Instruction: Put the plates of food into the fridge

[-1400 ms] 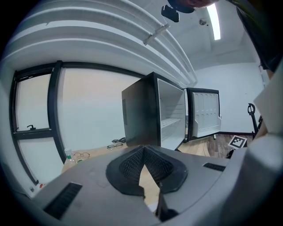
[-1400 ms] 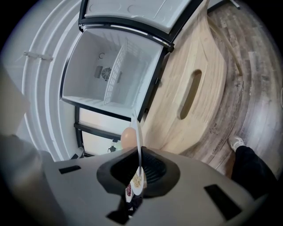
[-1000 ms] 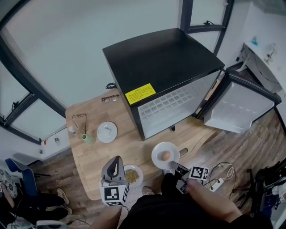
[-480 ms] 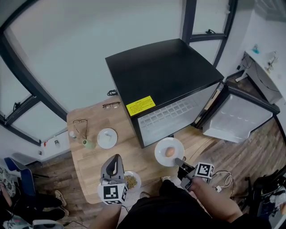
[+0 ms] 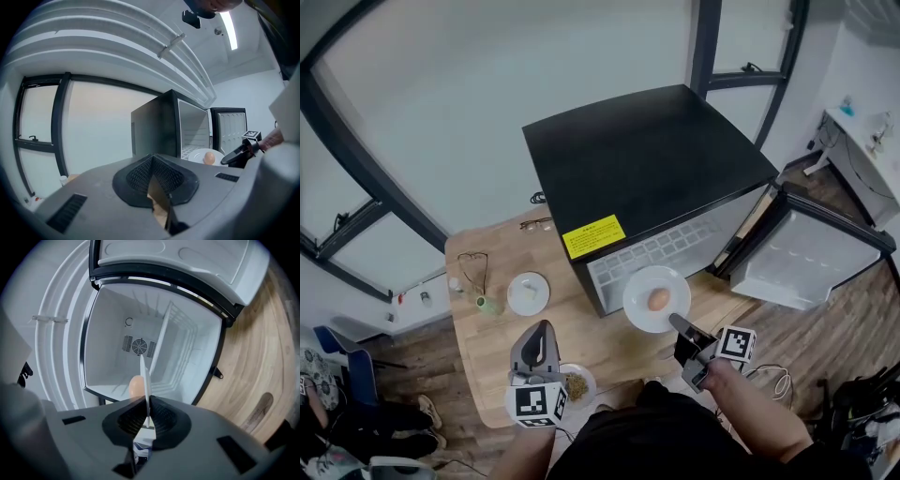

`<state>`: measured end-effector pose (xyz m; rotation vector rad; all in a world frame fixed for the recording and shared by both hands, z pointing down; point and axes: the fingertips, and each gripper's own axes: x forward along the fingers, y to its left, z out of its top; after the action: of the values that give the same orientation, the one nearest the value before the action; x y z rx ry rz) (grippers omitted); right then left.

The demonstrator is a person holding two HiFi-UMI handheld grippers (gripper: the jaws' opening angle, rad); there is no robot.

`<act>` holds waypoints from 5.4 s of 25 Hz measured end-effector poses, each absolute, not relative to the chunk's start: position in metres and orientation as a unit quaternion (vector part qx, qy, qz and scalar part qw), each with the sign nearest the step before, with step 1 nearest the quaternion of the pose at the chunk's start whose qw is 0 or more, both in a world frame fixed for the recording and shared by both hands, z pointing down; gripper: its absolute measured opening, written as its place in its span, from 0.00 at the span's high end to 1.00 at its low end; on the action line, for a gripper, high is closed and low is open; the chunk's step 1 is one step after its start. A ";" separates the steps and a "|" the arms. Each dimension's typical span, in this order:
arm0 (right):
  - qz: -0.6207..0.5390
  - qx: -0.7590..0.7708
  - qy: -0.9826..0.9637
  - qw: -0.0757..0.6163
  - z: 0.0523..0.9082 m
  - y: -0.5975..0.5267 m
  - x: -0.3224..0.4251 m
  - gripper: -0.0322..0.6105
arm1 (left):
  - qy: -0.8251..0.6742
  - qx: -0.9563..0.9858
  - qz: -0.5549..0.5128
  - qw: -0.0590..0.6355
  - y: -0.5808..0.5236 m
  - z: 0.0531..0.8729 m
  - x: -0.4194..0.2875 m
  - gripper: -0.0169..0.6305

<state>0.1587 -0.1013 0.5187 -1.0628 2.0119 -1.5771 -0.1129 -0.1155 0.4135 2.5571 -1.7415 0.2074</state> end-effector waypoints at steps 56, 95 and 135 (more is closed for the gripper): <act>-0.260 -0.446 0.825 -0.227 0.506 -0.281 0.124 0.65 | -0.685 0.722 0.099 0.009 -0.108 0.397 -0.170 0.97; -0.173 -0.418 0.889 -0.065 0.481 -0.085 0.004 0.65 | -0.666 0.744 0.043 0.019 -0.002 0.400 -0.289 0.97; -0.597 -0.352 0.719 -0.055 0.748 0.075 -0.099 0.75 | -0.664 0.733 0.140 0.037 0.079 0.474 -0.334 0.97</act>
<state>-0.0993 0.0752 0.7476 -1.1480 2.3403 -1.9442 -0.3342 0.0786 0.4739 2.2518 -2.0392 0.4295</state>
